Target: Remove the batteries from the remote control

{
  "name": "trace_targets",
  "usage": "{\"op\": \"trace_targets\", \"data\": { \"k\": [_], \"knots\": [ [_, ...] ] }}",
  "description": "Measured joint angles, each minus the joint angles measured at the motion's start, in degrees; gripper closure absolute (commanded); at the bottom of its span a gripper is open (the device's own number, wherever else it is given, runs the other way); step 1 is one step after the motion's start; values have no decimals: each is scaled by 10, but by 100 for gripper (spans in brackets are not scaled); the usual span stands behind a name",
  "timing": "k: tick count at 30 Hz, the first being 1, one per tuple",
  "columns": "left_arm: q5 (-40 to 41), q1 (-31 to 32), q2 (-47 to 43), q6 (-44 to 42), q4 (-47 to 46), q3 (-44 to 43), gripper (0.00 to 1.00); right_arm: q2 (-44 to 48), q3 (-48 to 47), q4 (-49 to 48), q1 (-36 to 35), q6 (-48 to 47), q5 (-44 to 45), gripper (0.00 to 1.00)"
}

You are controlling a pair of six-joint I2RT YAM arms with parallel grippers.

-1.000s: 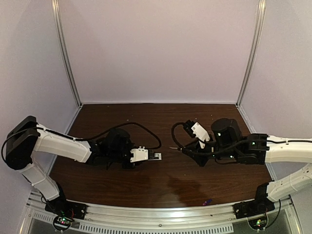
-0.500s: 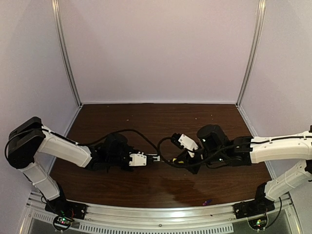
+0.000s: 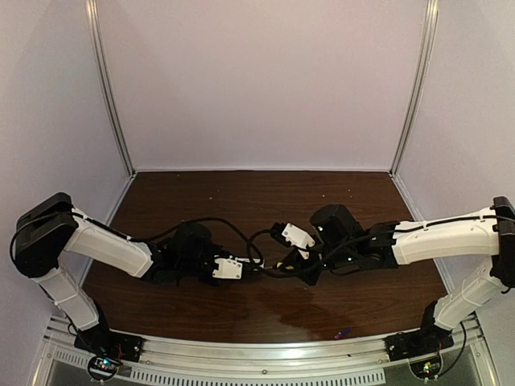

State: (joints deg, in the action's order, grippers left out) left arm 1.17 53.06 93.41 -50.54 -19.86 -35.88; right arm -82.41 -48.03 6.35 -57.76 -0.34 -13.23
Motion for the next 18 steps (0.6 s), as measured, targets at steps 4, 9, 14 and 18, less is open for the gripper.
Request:
{"op": "trace_targets", "data": {
  "k": [4, 9, 14, 18],
  "knots": [
    [-1, 3, 4, -4, 3, 0, 100, -24, -13, -10, 8, -10, -11, 100],
    [-2, 4, 5, -6, 5, 0, 100, -48, -26, -18, 19, -19, -24, 100],
    [-2, 4, 5, -9, 6, 0, 100, -63, -36, -24, 33, -27, -38, 100],
    [-2, 4, 5, -9, 6, 0, 100, -78, -46, -28, 41, -31, -48, 100]
  ]
}}
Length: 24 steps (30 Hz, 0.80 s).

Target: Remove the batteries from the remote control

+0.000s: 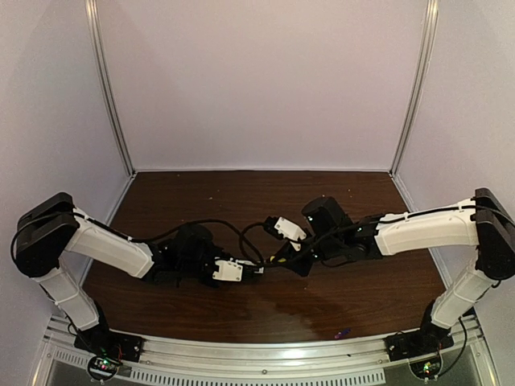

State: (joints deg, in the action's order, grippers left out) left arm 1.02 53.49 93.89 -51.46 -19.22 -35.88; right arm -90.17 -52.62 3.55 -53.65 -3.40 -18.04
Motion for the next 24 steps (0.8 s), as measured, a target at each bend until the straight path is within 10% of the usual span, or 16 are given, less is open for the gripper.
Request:
{"op": "trace_targets", "data": {
  "k": [24],
  "knots": [
    [-14, 1, 4, 0, 14, -12, 100, -35, -9, -4, 14, -14, -31, 100]
  ]
}}
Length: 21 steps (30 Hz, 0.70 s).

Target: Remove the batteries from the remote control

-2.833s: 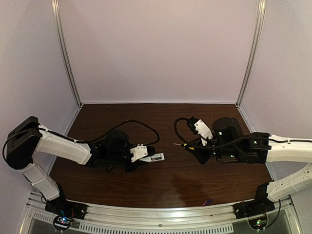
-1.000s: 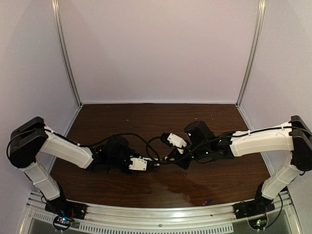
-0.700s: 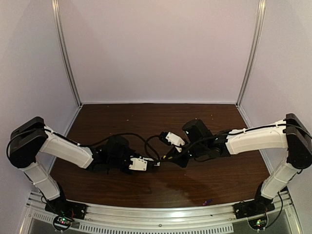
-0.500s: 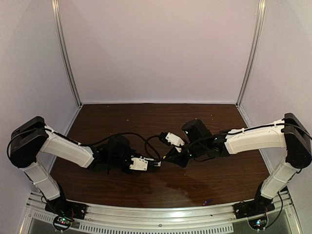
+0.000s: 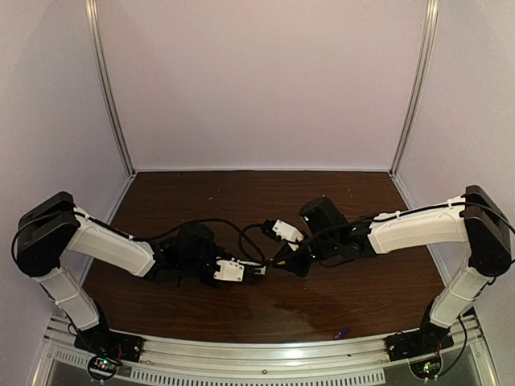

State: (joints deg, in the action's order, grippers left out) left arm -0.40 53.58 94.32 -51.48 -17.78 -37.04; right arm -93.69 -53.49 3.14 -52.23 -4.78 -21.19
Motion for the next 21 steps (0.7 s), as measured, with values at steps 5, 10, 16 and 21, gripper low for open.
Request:
{"op": "trace_targets", "data": {
  "k": [5, 10, 16, 21],
  "knots": [
    [0, 0, 0, 0, 0, 0, 100, -5, -6, 0, 2, 0, 0, 100],
    [0, 0, 0, 0, 0, 0, 100, -11, -6, 0, 4, -1, -4, 100],
    [2, 0, 1, 0, 0, 0, 100, -16, -10, 0, 5, -8, -12, 100],
    [2, 0, 1, 0, 0, 0, 100, -19, -15, 1, 6, -12, -18, 100]
  ]
}}
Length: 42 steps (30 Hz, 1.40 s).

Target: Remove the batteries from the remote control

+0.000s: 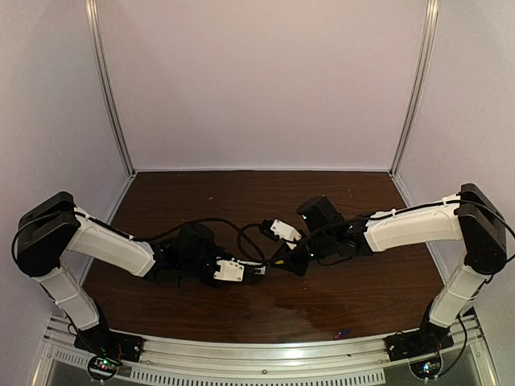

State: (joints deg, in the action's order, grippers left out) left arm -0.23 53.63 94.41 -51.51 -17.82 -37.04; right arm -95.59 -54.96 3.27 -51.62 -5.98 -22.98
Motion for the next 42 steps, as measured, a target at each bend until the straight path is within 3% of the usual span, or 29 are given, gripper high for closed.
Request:
{"op": "trace_targets", "data": {
  "k": [22, 42],
  "knots": [
    [-1, 0, 0, 0, 0, 0, 100, -12, -17, 19, 13, -21, -37, 100],
    [-49, 4, -42, 1, 30, 19, 100, -4, -16, 64, 21, -27, -93, 100]
  ]
}}
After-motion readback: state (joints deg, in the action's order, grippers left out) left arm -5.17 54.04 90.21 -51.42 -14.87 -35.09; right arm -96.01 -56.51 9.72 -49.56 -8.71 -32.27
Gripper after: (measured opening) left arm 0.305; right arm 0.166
